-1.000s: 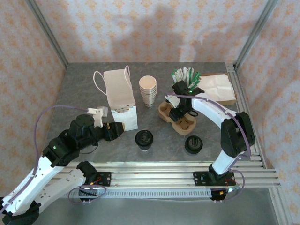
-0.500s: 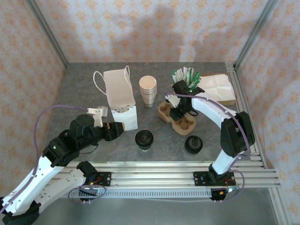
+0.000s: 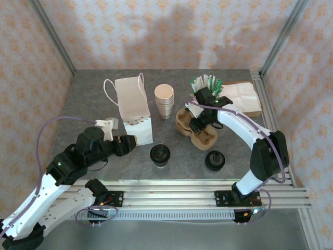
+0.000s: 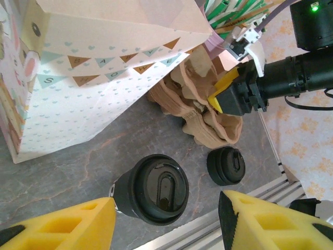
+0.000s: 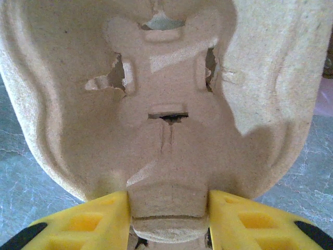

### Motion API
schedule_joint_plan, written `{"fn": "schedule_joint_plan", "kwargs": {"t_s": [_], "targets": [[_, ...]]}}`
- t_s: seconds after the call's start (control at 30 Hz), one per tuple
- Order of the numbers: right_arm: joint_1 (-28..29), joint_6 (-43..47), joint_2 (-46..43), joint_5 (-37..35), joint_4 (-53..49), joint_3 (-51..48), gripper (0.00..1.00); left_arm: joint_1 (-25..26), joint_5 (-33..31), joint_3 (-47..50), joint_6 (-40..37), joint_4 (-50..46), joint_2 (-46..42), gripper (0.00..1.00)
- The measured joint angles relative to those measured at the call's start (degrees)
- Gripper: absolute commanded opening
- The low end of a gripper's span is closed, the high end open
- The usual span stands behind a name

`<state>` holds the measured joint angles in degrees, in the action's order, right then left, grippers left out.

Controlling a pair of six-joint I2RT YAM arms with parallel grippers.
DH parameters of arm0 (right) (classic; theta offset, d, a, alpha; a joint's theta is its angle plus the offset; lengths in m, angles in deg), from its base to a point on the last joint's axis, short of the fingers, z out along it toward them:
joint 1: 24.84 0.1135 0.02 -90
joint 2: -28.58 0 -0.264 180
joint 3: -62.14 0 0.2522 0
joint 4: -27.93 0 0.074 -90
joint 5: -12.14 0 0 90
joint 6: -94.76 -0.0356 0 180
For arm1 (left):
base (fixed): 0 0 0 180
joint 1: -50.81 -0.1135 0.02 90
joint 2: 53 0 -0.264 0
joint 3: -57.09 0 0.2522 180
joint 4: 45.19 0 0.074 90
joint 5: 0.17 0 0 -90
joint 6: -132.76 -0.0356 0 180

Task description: Pack the takeout coffee

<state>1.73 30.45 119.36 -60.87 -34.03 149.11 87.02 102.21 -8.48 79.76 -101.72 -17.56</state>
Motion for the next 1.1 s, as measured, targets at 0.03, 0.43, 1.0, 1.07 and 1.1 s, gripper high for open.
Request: {"fn": "schedule_joint_plan", "kwargs": {"t_s": [0.03, 0.43, 1.0, 1.07, 1.1], "targets": [[0.0, -0.22, -0.31, 0.0, -0.02, 0.0, 0.42, 0.0, -0.55, -0.52, -0.44, -0.39, 0.09, 0.56], [0.0, -5.03, -8.04, 1.53, -0.46, 0.0, 0.42, 0.0, -7.39, -10.1, -6.62, -6.8, 1.38, 0.58], [0.55, -16.09, -18.78, 10.34, -0.37, -0.02, 0.42, -7.21, -20.0, -33.7, -19.74, -14.58, 19.06, 0.99], [1.27, -17.33, -19.89, 11.19, 0.02, -0.02, 0.42, -12.35, -16.92, -35.32, -20.0, -14.21, 22.18, 0.96], [1.6, -17.75, -20.26, 11.45, 0.15, -0.02, 0.42, -14.95, -15.23, -35.76, -20.0, -13.73, 23.56, 0.94]]}}
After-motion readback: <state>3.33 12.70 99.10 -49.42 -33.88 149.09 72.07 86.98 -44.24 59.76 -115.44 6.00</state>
